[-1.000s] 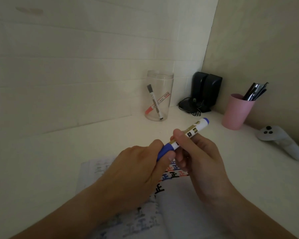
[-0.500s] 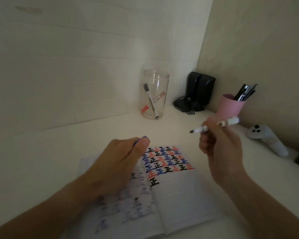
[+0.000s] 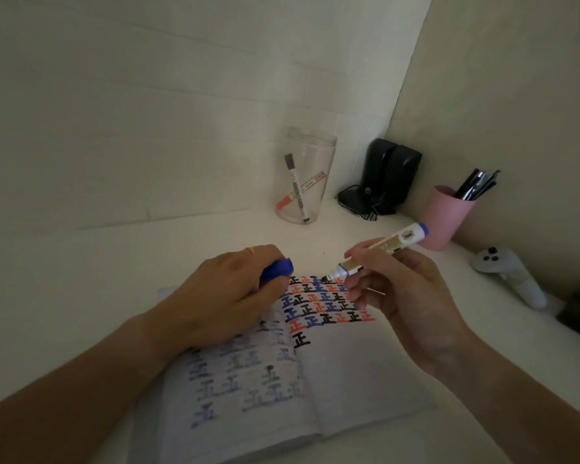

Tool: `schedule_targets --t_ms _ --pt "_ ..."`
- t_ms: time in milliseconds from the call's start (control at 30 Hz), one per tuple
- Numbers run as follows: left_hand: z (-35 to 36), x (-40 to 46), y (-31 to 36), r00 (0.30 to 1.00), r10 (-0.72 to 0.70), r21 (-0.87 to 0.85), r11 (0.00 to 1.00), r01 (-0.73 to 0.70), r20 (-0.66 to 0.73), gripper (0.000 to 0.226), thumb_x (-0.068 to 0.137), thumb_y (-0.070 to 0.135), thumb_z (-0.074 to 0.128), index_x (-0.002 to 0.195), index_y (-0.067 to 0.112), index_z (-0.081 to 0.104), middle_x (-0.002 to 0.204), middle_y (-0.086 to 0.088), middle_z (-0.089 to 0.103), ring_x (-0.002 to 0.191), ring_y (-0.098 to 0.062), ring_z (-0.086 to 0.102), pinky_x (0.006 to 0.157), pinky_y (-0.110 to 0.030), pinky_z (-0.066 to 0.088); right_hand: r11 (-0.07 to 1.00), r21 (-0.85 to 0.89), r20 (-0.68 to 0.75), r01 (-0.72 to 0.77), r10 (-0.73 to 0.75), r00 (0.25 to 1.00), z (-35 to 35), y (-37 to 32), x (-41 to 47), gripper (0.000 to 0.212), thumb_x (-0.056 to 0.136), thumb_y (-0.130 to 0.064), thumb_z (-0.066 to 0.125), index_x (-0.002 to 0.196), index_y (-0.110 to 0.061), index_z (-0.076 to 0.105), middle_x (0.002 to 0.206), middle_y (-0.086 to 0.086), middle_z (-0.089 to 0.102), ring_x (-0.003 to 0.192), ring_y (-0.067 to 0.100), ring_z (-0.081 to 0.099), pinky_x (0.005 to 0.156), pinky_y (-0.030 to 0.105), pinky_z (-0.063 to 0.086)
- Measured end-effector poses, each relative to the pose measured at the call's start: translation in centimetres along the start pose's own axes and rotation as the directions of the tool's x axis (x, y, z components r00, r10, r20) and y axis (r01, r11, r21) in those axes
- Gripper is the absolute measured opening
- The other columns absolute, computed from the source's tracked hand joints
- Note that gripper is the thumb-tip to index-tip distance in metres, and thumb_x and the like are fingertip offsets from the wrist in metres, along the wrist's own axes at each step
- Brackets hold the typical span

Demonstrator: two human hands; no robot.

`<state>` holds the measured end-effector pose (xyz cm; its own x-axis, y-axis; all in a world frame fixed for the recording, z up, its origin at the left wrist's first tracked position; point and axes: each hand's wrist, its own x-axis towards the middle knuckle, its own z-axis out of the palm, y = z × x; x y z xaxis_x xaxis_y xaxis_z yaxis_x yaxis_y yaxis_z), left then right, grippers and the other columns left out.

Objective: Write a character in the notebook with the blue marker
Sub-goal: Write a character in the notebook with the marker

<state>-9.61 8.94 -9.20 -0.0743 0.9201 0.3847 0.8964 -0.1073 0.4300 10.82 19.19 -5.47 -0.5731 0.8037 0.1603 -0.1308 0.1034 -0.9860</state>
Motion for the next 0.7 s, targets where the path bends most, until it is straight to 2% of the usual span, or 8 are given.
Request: schedule_targets --t_ms 100,267,367,467,700 --pt "0.1 0.2 -0.1 0.998 0.047 -0.052 0.998 -0.045 0.049 0.008 0.1 0.036 0.048 0.104 0.032 0.053 0.093 0.01 0.06 0.081 -0.009 0.056 0.075 -0.034 0.049 0.999 -0.027 0.005 -0.035 0.035 0.999 0.1 1.0 -1.0 0.012 0.085 -0.002 0.068 0.078 -0.008 0.075 0.064 0.014 0.065 0.055 0.022 0.058 0.049 0.028 0.049" --pt "0.5 0.0 -1.4 0.968 0.163 -0.104 0.984 -0.145 0.19 0.015 0.096 0.036 0.056 0.111 0.037 0.058 0.102 0.013 0.056 0.092 -0.009 0.057 0.084 -0.036 0.05 0.991 -0.125 -0.029 -0.055 0.052 0.998 -0.1 3.4 -2.0 0.008 0.076 0.001 0.076 0.081 -0.005 0.077 0.065 0.017 0.07 0.058 0.025 0.063 0.056 0.029 0.055" --pt "0.6 0.4 -2.0 0.961 0.19 -0.114 0.979 -0.17 0.199 0.016 0.094 0.037 0.059 0.11 0.037 0.06 0.098 0.012 0.057 0.089 -0.01 0.057 0.082 -0.038 0.05 0.973 -0.229 -0.042 -0.035 0.026 0.999 -0.4 4.1 -2.3 0.01 0.08 0.002 0.073 0.08 -0.007 0.078 0.064 0.015 0.072 0.058 0.025 0.066 0.06 0.034 0.057" --pt "0.8 0.8 -2.2 0.956 0.207 -0.09 0.977 -0.192 0.206 0.017 0.091 0.038 0.06 0.108 0.039 0.06 0.092 0.014 0.054 0.084 -0.007 0.054 0.078 -0.037 0.048 0.949 -0.316 -0.033 0.001 -0.012 0.999 -0.2 4.2 -2.4 0.009 0.079 -0.002 0.075 0.079 -0.01 0.078 0.063 0.016 0.073 0.056 0.024 0.067 0.058 0.031 0.057" --pt "0.9 1.0 -2.2 0.956 0.204 -0.074 0.979 -0.192 0.211 0.016 0.091 0.037 0.061 0.105 0.042 0.059 0.091 0.016 0.053 0.084 -0.006 0.053 0.076 -0.033 0.047 0.929 -0.37 -0.036 -0.004 -0.01 0.999 -0.1 4.1 -2.6 0.003 0.078 -0.008 0.079 0.081 -0.01 0.078 0.067 0.018 0.074 0.057 0.027 0.068 0.058 0.034 0.058"
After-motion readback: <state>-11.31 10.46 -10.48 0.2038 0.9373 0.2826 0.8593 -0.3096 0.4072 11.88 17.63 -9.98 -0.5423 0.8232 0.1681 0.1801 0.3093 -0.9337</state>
